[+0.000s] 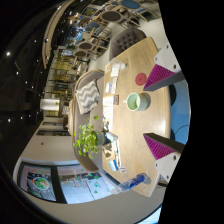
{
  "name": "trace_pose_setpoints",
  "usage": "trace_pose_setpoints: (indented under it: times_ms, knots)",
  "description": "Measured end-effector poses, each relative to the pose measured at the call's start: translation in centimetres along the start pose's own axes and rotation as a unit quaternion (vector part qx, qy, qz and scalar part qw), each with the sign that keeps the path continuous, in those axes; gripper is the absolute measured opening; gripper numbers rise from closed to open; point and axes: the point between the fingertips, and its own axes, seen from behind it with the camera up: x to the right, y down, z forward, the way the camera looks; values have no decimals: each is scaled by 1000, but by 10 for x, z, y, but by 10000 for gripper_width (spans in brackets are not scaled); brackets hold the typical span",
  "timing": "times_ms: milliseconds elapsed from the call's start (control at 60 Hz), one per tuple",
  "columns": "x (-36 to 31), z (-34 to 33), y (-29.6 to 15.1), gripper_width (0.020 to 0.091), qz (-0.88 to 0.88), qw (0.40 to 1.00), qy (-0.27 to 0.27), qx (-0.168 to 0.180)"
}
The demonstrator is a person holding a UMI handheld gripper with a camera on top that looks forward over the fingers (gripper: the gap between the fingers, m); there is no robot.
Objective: Pour water
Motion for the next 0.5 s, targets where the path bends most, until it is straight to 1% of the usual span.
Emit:
trace_pose_setpoints:
  times_ms: [150,250,383,500]
  knots:
    - [-8,1,18,862,-5,1000,9,-13]
    - [-31,2,39,858,-8,1000,11,-21]
    - [-80,1,72,856,-12,999,1,-34]
    - [-142,2,100,856,-11,998,-23,-53]
